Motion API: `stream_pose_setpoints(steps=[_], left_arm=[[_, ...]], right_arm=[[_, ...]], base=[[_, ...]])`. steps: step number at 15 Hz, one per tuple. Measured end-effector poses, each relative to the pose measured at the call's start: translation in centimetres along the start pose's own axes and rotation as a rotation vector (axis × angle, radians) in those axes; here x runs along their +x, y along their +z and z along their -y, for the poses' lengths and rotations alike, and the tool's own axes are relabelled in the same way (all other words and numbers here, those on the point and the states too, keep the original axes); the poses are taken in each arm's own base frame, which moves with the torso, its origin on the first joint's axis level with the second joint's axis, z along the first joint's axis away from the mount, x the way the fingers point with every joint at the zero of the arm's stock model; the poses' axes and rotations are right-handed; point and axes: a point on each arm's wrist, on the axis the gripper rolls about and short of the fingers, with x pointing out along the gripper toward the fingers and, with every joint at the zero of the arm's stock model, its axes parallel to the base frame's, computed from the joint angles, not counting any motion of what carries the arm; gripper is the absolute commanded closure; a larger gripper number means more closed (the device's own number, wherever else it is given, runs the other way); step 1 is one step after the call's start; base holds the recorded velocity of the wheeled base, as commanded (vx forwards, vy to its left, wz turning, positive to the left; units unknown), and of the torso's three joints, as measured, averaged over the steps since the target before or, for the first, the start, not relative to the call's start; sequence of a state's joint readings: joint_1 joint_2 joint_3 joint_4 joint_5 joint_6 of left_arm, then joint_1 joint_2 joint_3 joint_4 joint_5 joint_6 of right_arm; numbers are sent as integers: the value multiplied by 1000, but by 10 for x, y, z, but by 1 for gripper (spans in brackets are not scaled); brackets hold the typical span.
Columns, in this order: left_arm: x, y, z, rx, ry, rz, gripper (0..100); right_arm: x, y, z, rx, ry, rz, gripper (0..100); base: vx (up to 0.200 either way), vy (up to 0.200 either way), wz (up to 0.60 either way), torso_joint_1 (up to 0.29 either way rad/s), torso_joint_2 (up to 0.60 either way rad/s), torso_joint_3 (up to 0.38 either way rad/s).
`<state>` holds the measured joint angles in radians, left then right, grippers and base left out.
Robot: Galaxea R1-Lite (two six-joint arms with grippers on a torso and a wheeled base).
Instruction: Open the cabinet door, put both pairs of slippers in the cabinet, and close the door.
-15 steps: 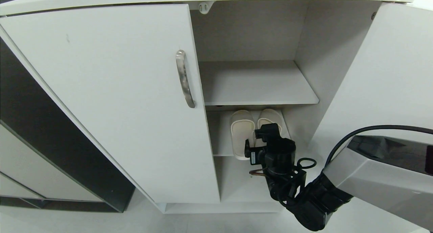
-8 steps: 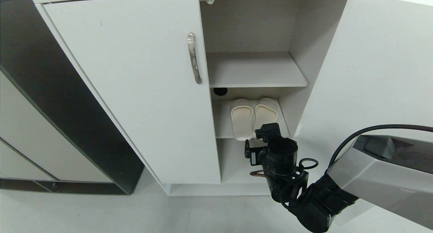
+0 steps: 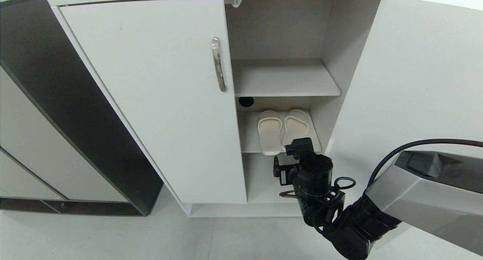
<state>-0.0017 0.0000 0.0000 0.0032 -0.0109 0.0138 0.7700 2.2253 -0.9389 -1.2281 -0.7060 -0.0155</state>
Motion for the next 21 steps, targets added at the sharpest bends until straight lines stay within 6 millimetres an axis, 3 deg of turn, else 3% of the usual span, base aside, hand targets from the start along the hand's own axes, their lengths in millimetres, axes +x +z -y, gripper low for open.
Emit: stream_pose_setpoints(steps=[12,21], left_arm=[[0,0,0,0,3,0,100],[0,0,0,6,3,0,100]], right_arm=[[-7,-11,6,-17,37,-23,0],[-24,-21,14,-72,153,-63,0]], base=[[0,0,0,3,5,192],[0,0,0,0,0,0]])
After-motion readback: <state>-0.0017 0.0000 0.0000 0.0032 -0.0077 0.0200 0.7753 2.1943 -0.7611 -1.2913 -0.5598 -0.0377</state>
